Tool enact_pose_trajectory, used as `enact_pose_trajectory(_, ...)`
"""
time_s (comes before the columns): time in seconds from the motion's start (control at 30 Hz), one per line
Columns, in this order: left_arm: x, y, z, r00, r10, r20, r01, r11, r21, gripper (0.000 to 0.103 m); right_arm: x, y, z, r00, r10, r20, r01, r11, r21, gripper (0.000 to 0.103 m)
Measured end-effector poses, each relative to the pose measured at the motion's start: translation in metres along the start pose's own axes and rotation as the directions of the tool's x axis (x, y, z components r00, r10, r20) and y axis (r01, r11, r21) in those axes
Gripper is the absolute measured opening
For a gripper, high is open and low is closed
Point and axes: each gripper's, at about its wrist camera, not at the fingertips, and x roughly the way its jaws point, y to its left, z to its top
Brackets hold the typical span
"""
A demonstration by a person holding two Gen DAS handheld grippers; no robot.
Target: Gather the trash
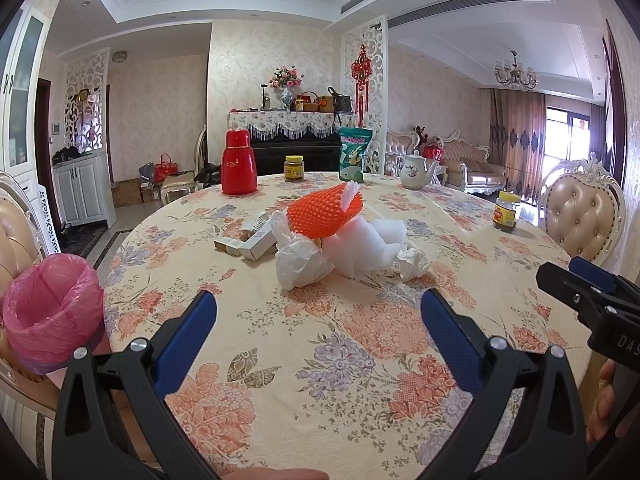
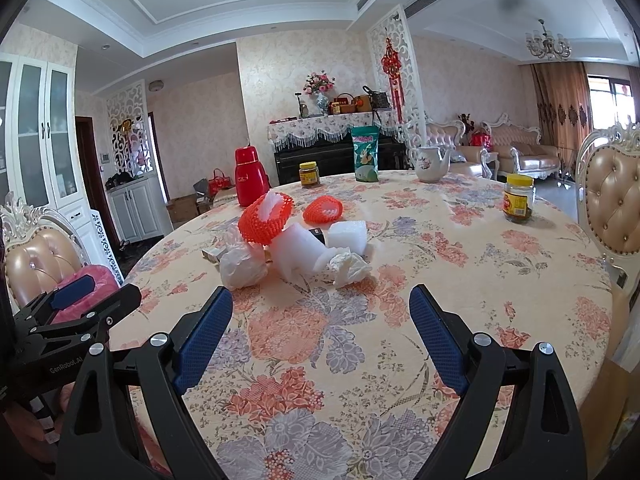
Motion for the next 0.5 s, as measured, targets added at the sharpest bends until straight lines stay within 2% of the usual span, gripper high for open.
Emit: enact_pose_trajectory(0.5, 0.0002, -0.0015, -0.0008, 1.0, 0.0, -0.002, 0.0, 1.0, -0.002, 0.099, -0.0006, 0.0022, -0.0008, 1.0, 0.01, 0.001, -0.01, 1.0, 0.004, 0.085)
